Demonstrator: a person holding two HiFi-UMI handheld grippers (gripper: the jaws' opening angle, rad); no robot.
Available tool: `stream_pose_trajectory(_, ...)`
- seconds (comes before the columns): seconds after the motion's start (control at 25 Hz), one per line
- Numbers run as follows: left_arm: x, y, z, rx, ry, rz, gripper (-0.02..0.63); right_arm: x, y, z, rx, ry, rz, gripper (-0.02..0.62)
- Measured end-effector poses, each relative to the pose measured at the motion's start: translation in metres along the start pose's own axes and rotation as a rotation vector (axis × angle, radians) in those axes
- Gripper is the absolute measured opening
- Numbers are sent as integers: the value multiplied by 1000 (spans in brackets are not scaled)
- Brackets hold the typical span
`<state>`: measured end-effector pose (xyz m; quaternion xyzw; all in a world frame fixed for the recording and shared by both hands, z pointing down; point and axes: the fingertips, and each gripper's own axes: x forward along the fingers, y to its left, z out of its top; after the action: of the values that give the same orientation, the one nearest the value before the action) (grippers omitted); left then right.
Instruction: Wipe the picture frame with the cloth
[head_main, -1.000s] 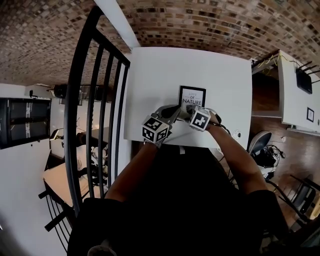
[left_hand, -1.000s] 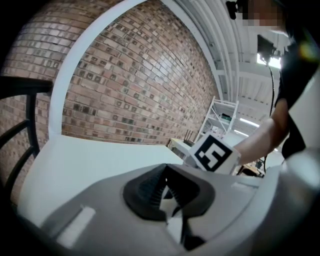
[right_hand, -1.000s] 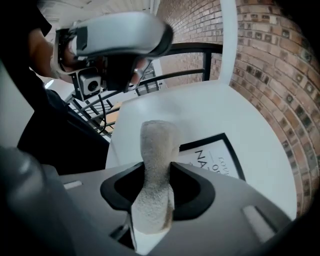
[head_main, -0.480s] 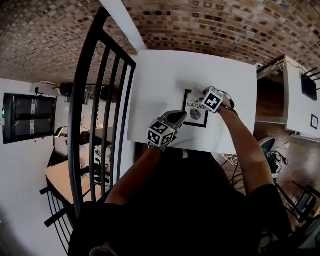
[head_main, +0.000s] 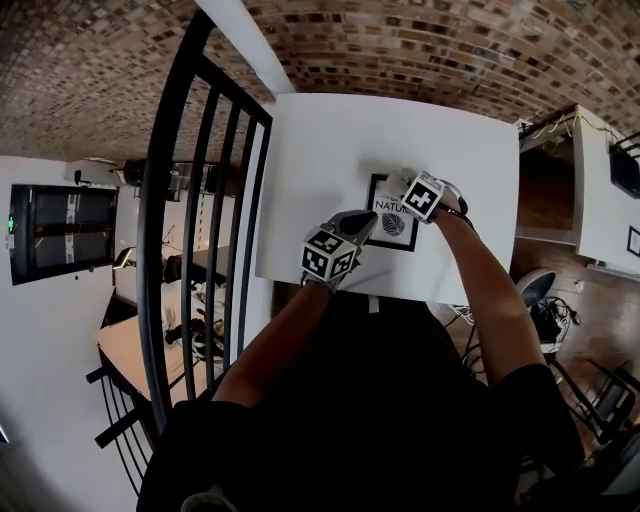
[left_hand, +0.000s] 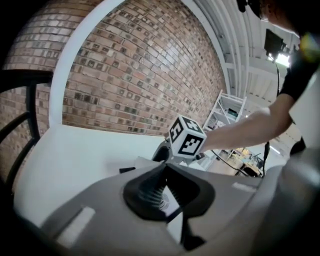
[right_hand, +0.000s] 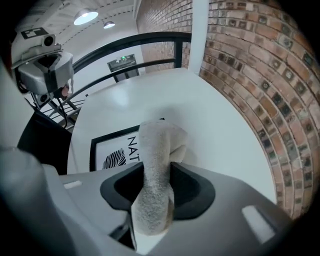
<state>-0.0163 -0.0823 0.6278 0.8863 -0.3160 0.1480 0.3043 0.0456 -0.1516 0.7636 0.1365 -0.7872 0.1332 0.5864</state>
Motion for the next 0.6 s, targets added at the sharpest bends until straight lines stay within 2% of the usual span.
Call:
stream_pose_trajectory(0.12,5,5,-1,-5,15,5,2,4,15,0,-6,-26,39,158)
stream_pose_trajectory(0.28,7,8,0,6,23,24,2,7,48,-14,-5,-10,101,158)
stream_pose_trajectory(0.36,9,8,-1,10,30,24,2,6,61,-13,-36,-29,111,158)
stream_pose_trajectory(0.6,13,0,-3,24,40,9,2,0,108,-27,-118,14,199,158)
